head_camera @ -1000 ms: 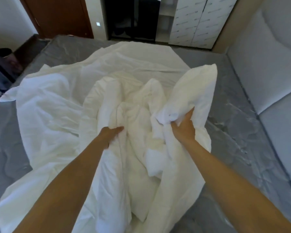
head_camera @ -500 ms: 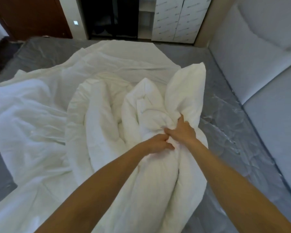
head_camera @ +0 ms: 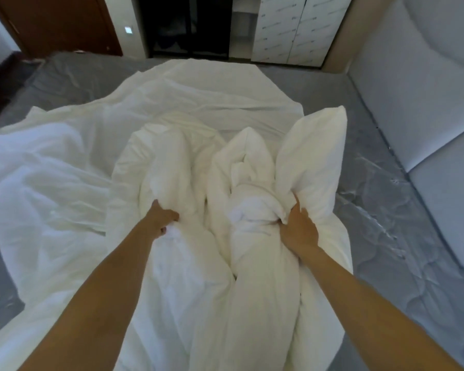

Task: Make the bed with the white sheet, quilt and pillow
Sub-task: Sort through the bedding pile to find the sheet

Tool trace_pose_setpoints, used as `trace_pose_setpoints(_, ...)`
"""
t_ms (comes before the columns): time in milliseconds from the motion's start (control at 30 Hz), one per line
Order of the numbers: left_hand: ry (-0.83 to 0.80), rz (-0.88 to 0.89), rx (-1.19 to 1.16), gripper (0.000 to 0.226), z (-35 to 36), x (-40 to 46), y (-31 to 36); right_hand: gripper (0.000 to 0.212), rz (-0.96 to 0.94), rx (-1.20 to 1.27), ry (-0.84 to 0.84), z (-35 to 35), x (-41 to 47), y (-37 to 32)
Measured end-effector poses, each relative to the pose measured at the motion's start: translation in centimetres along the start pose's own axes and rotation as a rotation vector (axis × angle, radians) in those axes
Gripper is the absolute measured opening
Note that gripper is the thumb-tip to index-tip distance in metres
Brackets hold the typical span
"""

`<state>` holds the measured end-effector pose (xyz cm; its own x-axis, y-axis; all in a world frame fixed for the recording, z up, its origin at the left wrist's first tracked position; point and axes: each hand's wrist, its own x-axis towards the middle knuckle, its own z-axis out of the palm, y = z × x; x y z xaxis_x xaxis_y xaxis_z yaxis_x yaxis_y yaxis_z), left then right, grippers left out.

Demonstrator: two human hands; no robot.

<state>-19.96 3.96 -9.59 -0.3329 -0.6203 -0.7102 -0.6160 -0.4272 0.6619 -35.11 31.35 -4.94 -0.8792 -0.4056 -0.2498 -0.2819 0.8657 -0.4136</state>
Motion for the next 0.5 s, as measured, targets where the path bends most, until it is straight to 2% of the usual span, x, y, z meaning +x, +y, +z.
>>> trace_pose_setpoints(67, -0.025, 0.120, -0.006, 0.043, 1.8, -3.0, 1.7, 0.068, 0.004, 0.008, -0.047, -1.9, 0.0, 0.5)
trace_pose_setpoints(133, -0.112, 0.210, 0.015, 0.031, 3.9, -6.9, 3.4, 0.066, 0.029, 0.055, -0.116, -3.8, 0.2, 0.8)
trace_pose_setpoints(267, -0.334, 0.284, 0.034, 0.055, 7.7, -15.8, 4.0, 0.060, 0.030, 0.196, -0.197, -7.3, -0.4, 0.9)
trace_pose_setpoints(367, -0.466, 0.386, 0.225, 0.055, 12.1, -22.9, 2.0, 0.055, 0.030, 0.267, -0.224, -8.8, -2.2, 1.5)
trace_pose_setpoints(500, -0.478, 0.512, 0.461, 0.076, 17.6, -26.5, -2.1, 0.061, 0.090, 0.421, -0.338, -8.7, -5.0, 5.2)
